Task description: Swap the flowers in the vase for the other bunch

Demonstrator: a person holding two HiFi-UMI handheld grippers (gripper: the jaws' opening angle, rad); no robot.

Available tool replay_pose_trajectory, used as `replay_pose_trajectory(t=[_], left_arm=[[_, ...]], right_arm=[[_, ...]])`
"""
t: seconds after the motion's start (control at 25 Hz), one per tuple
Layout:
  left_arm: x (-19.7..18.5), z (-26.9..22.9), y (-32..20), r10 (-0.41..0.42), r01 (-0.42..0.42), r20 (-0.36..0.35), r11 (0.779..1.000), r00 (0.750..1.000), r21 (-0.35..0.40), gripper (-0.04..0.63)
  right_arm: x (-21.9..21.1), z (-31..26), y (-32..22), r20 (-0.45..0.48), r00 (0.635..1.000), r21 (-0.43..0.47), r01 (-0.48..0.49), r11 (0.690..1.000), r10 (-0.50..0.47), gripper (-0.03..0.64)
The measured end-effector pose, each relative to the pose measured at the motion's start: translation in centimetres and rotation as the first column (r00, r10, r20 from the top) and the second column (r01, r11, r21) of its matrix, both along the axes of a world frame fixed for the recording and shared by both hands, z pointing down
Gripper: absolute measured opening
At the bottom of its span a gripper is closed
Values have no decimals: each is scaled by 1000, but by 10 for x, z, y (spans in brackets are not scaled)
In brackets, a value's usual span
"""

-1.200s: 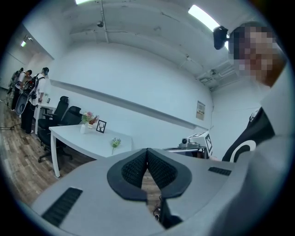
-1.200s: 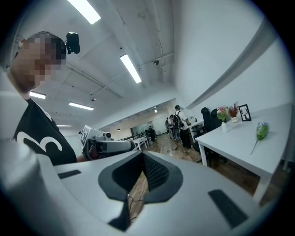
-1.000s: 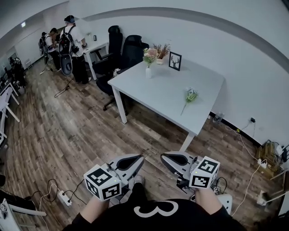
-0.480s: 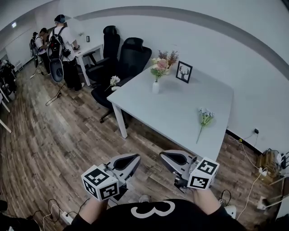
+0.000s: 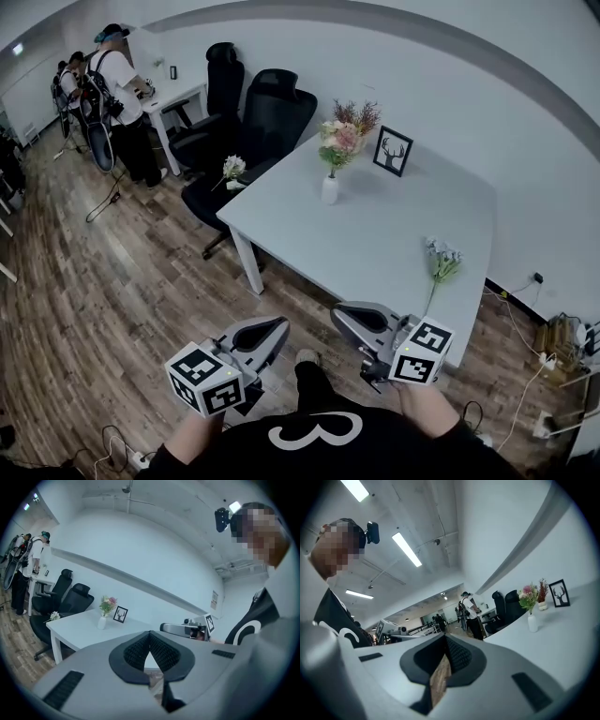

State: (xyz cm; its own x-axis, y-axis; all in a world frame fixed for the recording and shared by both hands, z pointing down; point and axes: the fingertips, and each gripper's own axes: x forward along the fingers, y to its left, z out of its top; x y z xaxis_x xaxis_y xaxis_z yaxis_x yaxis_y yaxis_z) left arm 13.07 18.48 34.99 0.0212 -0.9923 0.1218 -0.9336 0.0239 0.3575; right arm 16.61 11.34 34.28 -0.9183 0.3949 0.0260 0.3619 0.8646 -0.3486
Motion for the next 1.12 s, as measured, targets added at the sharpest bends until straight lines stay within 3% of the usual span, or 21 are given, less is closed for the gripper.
replay_pose_trajectory(t=[0.24, 0.44, 0.64, 0.92, 1.12], left_arm=[[-71, 15, -50, -1, 1, -9, 999, 1000, -32, 11], [-132, 21, -125, 43, -44, -19, 998, 999, -51, 11], [-181, 8, -200, 99, -97, 38, 993, 994, -62, 11], [-221, 1, -248, 168, -168, -11, 984, 986, -50, 11], [-252, -7, -282, 233, -232, 6, 972, 973, -32, 11]], right_arm=[[-71, 14, -54, 5, 1000, -25, -6, 1000, 6, 8], [-126, 21, -124, 1, 998, -50, -64, 997, 64, 8], [-171, 14, -197, -4, 992, -33, -130, 991, 130, 8], [-202, -4, -246, 20, 973, -19, -229, 973, 229, 8], [-220, -9, -276, 13, 949, 2, -315, 949, 315, 8]])
